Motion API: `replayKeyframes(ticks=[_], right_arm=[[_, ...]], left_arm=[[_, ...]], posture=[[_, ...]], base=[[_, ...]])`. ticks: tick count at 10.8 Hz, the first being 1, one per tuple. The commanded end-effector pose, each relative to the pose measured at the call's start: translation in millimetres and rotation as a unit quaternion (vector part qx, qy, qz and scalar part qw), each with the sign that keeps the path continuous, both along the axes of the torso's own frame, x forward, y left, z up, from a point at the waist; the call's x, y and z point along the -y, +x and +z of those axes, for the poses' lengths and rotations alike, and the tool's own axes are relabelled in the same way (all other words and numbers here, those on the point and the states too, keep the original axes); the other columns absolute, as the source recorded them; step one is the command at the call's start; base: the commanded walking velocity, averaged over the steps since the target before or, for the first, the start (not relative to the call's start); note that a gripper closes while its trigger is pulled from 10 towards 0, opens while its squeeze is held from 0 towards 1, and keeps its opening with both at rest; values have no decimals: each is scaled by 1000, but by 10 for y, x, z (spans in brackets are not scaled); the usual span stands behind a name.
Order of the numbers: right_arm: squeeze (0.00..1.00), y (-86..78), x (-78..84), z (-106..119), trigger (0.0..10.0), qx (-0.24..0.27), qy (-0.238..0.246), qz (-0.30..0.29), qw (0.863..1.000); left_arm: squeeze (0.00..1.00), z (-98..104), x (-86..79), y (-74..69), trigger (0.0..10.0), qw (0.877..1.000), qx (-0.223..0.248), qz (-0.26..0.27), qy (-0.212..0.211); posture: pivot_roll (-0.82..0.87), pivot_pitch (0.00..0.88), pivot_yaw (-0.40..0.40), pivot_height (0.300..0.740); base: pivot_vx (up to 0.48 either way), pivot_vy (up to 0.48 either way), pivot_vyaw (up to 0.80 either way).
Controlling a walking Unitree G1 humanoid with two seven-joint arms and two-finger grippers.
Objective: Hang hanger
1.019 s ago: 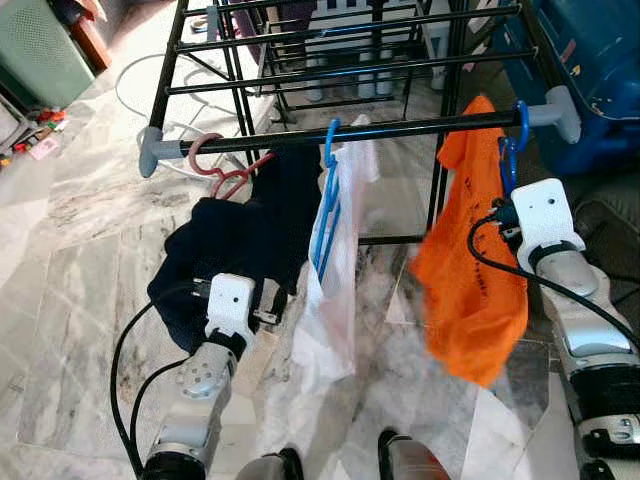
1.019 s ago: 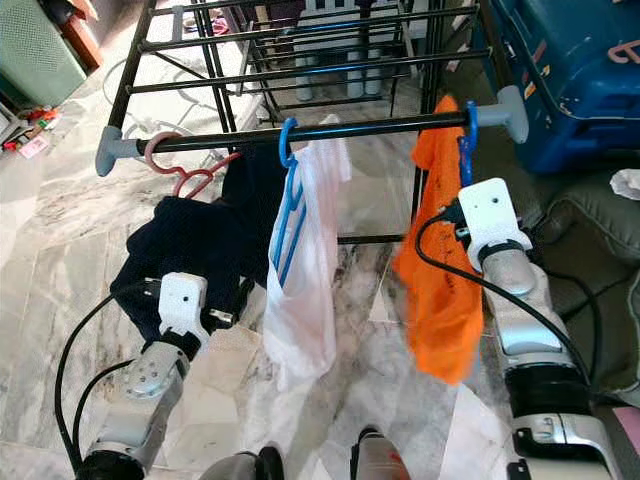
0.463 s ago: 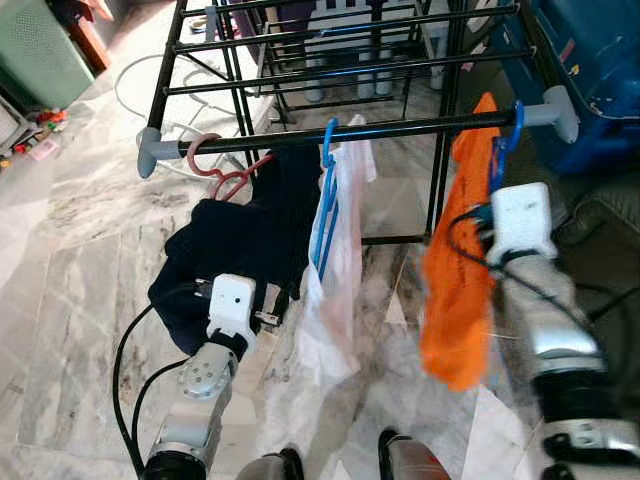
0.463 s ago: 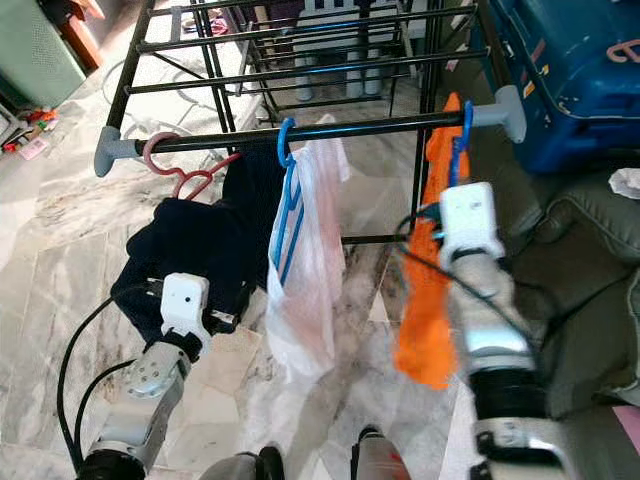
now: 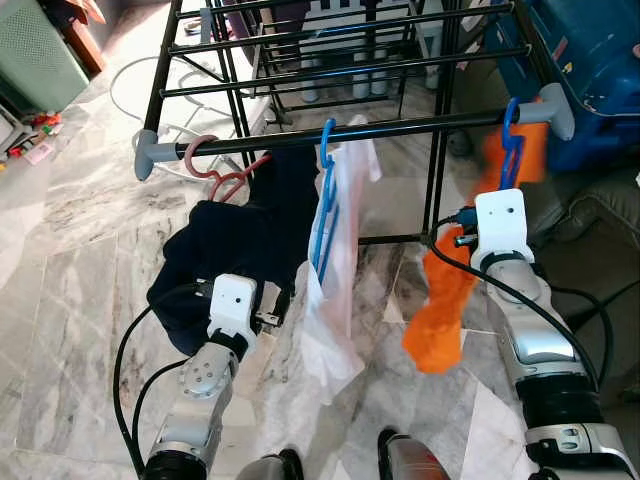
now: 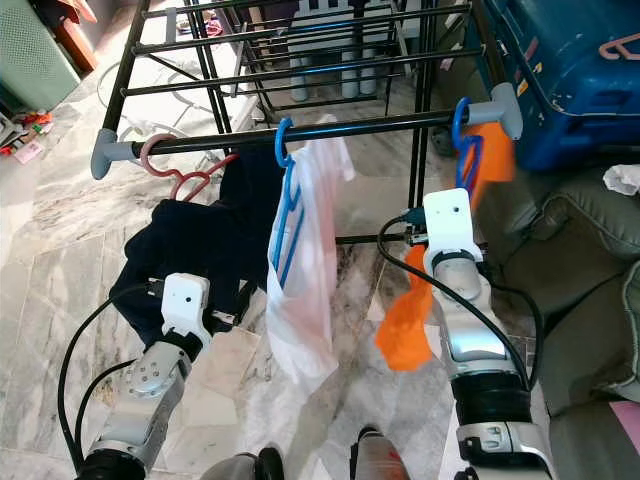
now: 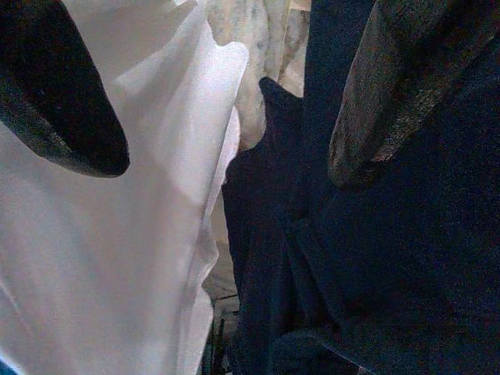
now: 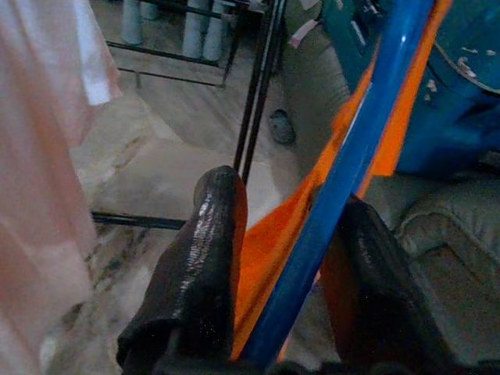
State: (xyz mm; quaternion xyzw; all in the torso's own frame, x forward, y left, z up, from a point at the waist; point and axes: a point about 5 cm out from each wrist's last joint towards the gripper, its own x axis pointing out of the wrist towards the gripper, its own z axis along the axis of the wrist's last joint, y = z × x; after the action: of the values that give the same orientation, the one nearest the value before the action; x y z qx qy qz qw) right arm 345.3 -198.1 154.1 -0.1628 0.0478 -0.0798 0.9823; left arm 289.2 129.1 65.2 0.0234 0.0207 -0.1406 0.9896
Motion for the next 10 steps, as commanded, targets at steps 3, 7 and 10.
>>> replayKeyframes(ticks=[3, 7, 10], right_arm=[[0, -71, 174, -42, 0, -7, -6, -39, 999], [0, -62, 171, -1, 0, -2, -4, 3, 1000], [0, -113, 115, -10, 0, -12, -10, 78, 997]], left_arm=[[0, -57, -39, -28, 10000, 1000, -12, 0, 8], [0, -61, -18, -24, 10000, 1000, -13, -2, 6], [0, -67, -25, -26, 10000, 1000, -15, 0, 7]], posture=[[-290, 215, 161, 740], [-292, 212, 157, 740], [-291, 213, 154, 740]], base=[[0, 0, 0], [0, 0, 0], [0, 0, 0]])
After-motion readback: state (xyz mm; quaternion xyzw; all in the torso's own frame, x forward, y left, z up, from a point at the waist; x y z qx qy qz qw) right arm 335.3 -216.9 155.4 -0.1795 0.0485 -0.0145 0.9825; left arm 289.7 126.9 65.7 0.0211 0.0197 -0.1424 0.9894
